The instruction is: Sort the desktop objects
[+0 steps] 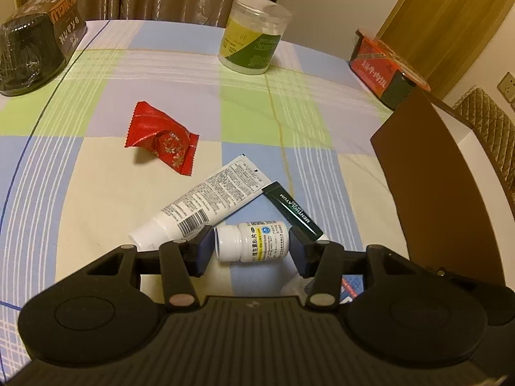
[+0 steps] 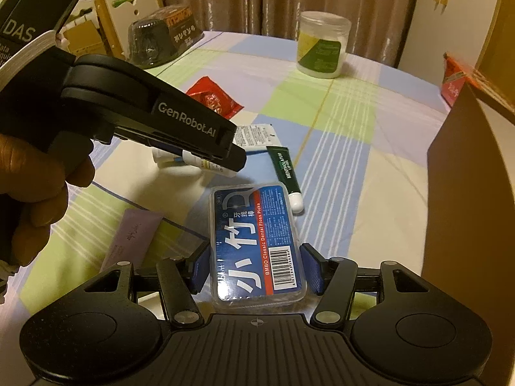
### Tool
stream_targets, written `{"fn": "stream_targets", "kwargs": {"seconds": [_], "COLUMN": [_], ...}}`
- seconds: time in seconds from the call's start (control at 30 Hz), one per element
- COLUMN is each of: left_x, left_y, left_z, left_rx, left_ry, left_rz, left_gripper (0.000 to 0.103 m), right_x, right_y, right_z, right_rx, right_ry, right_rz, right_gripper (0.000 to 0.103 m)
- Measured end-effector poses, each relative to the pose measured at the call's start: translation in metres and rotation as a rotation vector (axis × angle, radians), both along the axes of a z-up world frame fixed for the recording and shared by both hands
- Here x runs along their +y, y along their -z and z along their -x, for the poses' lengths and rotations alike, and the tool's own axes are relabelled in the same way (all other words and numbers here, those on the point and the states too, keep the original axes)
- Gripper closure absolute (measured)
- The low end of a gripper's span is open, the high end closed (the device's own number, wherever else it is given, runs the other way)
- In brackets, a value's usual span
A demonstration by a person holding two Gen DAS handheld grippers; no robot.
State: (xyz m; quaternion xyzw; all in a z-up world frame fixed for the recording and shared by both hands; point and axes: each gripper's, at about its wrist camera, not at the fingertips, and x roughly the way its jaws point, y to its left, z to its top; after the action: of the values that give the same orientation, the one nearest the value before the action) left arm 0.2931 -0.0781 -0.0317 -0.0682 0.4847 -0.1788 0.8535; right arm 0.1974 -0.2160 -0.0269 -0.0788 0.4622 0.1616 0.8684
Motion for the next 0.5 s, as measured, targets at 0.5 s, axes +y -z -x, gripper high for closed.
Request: {"fn": "stream_targets", "kwargs": {"seconds": [0.5], "left_x": [0.018], "left_y": [-0.033], "left_z": [0.027], "left_rx": [-0.062], "left_ry": [0.005], "left_rz": [0.032], "left_gripper": [0.058], "right_x": [0.004], "right_y": [-0.044], "right_z": [0.038], "right_rx": [-0.084], "right_ry": [0.046], "right_rz": [0.016], "right_gripper": [0.045]}}
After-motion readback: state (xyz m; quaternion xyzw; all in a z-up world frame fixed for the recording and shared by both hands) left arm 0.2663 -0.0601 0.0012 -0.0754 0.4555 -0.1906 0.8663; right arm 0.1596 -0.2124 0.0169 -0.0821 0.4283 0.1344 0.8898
